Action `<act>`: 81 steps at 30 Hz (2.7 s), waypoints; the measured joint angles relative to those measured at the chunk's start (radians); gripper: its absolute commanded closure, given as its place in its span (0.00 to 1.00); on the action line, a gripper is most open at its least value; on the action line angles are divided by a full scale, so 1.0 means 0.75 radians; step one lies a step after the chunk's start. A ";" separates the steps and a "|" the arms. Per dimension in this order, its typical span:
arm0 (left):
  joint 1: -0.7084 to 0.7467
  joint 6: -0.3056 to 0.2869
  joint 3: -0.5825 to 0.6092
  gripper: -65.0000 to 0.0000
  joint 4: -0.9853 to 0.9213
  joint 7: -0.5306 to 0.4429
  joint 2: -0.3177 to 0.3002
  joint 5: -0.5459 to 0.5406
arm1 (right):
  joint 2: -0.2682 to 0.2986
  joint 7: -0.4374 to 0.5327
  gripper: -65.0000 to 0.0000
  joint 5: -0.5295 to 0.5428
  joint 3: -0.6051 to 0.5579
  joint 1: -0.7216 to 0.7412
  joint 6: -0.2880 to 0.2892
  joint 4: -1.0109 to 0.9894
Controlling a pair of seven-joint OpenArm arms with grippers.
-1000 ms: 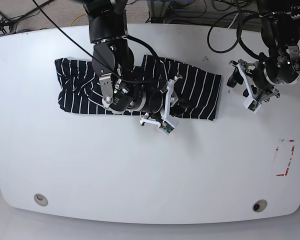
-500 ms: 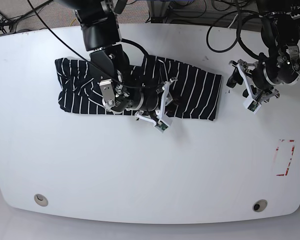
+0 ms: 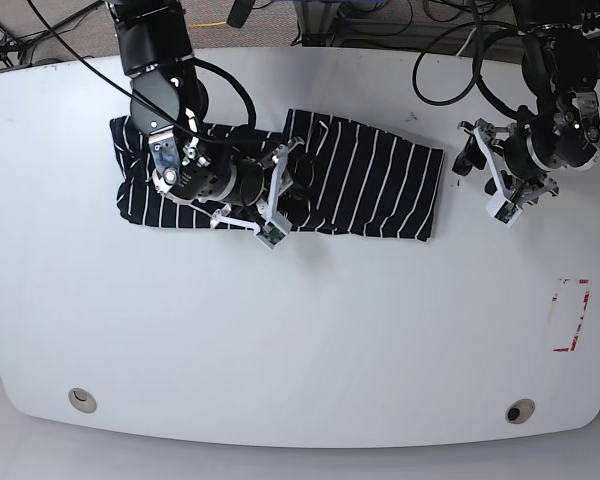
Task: Fold the T-shirt properly
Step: 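Press both grippers onto the folded shirt's middle to flatten it, then grasp the shirt's end with the right gripper and pull it outward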
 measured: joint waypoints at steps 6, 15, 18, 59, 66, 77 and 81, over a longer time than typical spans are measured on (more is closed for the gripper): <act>-0.078 0.001 0.079 0.46 -0.002 0.010 0.045 0.015 | 0.028 -0.037 0.73 0.000 0.009 -0.020 -0.028 0.110; -0.234 0.001 0.247 0.46 -0.068 -0.001 0.119 0.004 | 0.037 -0.048 0.73 0.002 0.225 -0.042 -0.017 0.133; -0.256 0.002 0.252 0.46 -0.187 -0.005 0.168 -0.010 | 0.017 -0.051 0.73 0.182 0.216 -0.062 0.063 0.150; -0.343 -0.001 0.336 0.46 -0.657 -0.364 0.229 0.068 | 0.076 0.073 0.73 -0.039 0.012 -0.136 0.106 -0.009; -0.343 -0.001 0.336 0.46 -0.658 -0.363 0.229 0.069 | 0.099 -0.043 0.73 -0.047 0.159 -0.175 0.153 0.133; -0.350 -0.001 0.336 0.46 -0.661 -0.357 0.232 0.071 | 0.036 -0.112 0.68 0.046 0.660 -0.165 0.203 0.232; -0.351 -0.001 0.335 0.46 -0.664 -0.358 0.232 0.070 | 0.052 -0.171 0.39 0.290 0.942 -0.125 0.244 0.084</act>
